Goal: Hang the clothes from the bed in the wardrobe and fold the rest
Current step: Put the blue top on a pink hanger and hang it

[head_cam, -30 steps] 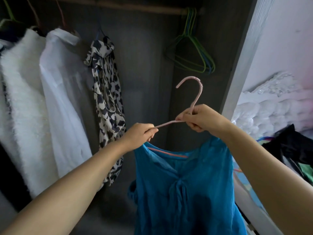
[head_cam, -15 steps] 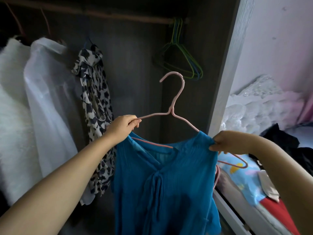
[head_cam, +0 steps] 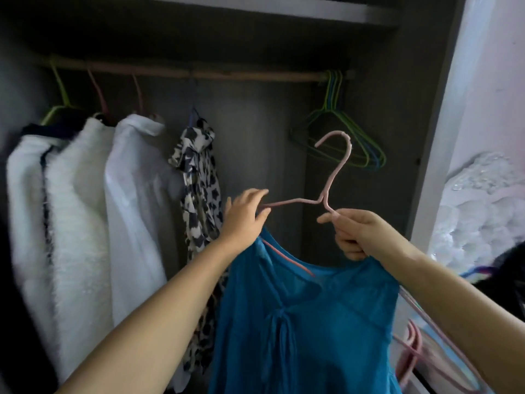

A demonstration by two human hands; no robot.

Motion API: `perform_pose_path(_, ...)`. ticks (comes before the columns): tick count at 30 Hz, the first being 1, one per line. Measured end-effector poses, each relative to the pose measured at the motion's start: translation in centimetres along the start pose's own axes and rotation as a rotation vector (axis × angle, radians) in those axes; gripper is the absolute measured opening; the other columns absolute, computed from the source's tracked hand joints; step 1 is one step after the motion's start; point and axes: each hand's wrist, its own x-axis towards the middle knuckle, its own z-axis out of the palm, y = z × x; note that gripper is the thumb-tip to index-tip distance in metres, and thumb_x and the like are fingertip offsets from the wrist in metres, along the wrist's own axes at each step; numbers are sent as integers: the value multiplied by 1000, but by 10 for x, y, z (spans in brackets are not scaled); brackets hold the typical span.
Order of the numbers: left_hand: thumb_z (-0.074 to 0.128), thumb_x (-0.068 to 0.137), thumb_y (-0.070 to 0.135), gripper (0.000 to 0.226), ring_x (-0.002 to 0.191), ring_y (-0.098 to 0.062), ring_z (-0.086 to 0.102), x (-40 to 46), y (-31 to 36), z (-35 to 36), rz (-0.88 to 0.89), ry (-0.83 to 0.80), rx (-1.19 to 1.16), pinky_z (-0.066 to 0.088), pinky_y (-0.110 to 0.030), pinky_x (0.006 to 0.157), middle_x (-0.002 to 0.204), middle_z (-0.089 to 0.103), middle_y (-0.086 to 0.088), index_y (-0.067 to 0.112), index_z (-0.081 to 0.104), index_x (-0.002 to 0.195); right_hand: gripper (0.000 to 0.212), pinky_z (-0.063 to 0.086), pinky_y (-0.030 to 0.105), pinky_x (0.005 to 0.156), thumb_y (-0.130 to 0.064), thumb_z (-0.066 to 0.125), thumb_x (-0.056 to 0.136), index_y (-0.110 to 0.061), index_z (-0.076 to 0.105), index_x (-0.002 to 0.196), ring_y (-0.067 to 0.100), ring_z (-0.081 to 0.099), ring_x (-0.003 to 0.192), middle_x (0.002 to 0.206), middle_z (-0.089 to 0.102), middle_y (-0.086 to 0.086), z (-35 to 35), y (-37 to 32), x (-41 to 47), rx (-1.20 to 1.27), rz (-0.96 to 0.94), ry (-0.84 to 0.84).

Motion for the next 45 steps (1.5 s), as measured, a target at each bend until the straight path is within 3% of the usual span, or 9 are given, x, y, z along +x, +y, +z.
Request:
perform_pose_path(3,45,99,23,56,141,-26,25,-8,-24,0,-160,-14,115,23,-46,114,154,24,-6,19,23,150,24,20,15,35,-17,41,102,-3,60,101,4,24,37,46,26,-7,21,-22,39,180,30,71)
perform_pose_path(8,36,102,19,58,145,-20,9,-24,-68,-9,-370,8,-137,10,-27,115,159,5,-3,21,8,152,21,26,18,35,-11,37,100,-6,56,95,6,29,37,51,30,-5,41,-67,125,255,-3,76)
perform_pose_path(13,37,102,23,57,144,-15,13,-8,-88,-16,-389,-1,-182,9,-20,113,159,8,0,20,11,153,27,29,18,37,-8,38,95,-11,51,71,6,35,34,38,41,-7,73,-114,224,256,-93,124)
perform_pose_path(17,40,100,21,55,139,-16,26,38,-89,-27,-393,24,-192,18,-15,108,155,20,-6,18,19,151,31,29,26,50,-1,41,90,-10,49,62,16,37,50,59,45,5,104,-137,290,228,-158,160)
perform_pose_path(26,42,100,28,48,135,-15,33,65,-105,-38,-449,118,-215,26,-21,106,150,29,-2,24,28,146,13,32,24,50,1,41,93,-5,52,90,15,40,56,68,45,7,111,-103,366,176,-92,177)
perform_pose_path(33,42,100,27,45,118,-15,46,53,-100,-35,-509,129,-167,33,-19,95,148,31,-3,23,33,144,27,41,26,62,-25,35,102,-9,55,93,21,55,78,85,59,8,94,-89,359,-56,-204,202)
perform_pose_path(36,44,99,23,42,100,-11,50,44,-90,-36,-465,149,-131,36,-18,84,141,38,-8,19,38,140,36,43,32,84,-29,33,103,-5,52,122,26,54,104,121,58,15,83,-79,332,-230,-257,225)
perform_pose_path(40,43,99,25,40,71,3,45,23,-63,-31,-420,87,-115,40,-20,72,138,37,-5,18,38,139,38,40,33,94,-27,33,104,-6,46,133,26,50,119,132,52,12,69,-45,262,-445,-323,253)
perform_pose_path(45,44,100,26,42,114,-12,47,-20,-19,-5,-353,-16,-136,32,-18,83,143,34,-1,19,37,140,43,38,44,104,-33,32,103,-14,39,141,27,42,127,138,47,10,51,30,174,-762,-277,284)
